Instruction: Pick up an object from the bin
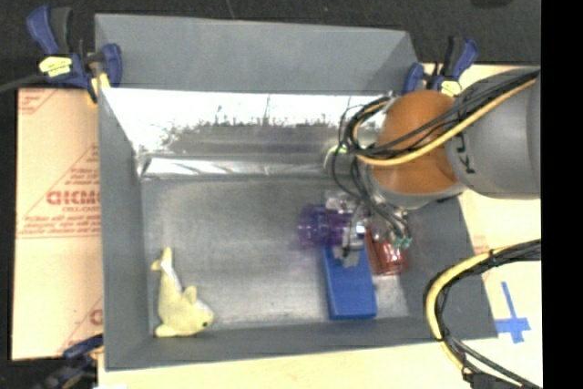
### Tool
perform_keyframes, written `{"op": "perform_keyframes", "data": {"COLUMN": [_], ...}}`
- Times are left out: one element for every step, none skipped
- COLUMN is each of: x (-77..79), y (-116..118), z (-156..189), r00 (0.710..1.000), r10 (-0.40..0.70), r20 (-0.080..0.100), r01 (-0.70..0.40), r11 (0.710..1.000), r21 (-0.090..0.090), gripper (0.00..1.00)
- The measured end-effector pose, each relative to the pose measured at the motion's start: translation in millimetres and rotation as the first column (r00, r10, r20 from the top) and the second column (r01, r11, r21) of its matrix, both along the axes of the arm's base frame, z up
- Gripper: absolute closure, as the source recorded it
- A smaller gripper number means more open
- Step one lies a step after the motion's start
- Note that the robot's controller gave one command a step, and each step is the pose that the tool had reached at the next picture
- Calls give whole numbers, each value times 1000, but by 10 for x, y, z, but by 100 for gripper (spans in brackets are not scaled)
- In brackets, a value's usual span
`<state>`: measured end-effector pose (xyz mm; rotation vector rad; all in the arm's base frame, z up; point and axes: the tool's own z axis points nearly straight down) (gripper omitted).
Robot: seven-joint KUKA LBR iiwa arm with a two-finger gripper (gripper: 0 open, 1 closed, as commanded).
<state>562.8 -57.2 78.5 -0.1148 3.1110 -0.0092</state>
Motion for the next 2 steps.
{"op": "perform_keyframes", "data": {"x": [29, 28], "y": [-20, -58], "z": [607, 1442], "r00": [1000, 998], "r10": [21, 63], "r20": [-8, -7], "r01": [-21, -63], "r11": [1000, 998], "r21": [-1, -2], "gripper": [100, 100]}}
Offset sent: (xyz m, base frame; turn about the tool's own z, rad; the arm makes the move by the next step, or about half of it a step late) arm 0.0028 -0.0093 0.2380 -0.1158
